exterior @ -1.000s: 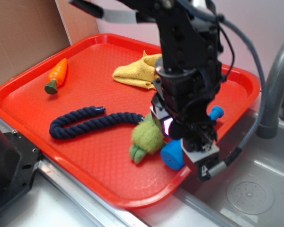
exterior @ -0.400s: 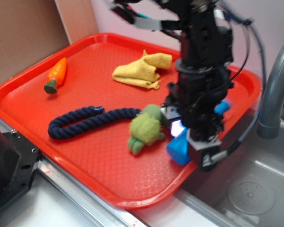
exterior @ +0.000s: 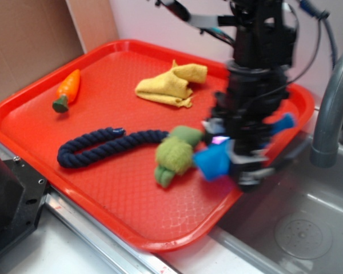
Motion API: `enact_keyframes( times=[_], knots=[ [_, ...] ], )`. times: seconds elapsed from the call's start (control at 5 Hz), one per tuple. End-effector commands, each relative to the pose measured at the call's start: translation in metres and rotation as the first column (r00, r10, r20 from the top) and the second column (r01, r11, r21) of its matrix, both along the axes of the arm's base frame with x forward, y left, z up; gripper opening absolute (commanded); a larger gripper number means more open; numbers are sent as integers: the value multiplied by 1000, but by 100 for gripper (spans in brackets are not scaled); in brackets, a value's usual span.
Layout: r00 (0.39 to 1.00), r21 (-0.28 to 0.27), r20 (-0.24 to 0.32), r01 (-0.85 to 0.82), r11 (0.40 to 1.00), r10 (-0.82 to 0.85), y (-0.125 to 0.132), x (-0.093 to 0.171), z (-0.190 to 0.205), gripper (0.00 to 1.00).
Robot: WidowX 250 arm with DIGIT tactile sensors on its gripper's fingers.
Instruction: Grab the blue bottle.
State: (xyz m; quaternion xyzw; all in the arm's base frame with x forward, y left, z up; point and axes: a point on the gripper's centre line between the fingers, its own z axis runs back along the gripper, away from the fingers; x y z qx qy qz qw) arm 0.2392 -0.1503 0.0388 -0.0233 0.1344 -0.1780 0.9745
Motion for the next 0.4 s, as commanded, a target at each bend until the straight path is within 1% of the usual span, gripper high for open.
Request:
enact_keyframes(
  times=[0.0,0.2],
  knots=[
    [956,0,275,-109,994,105,49,4,106,0],
    [921,12,319,-239,971,222,75,-9,128,0]
  ],
)
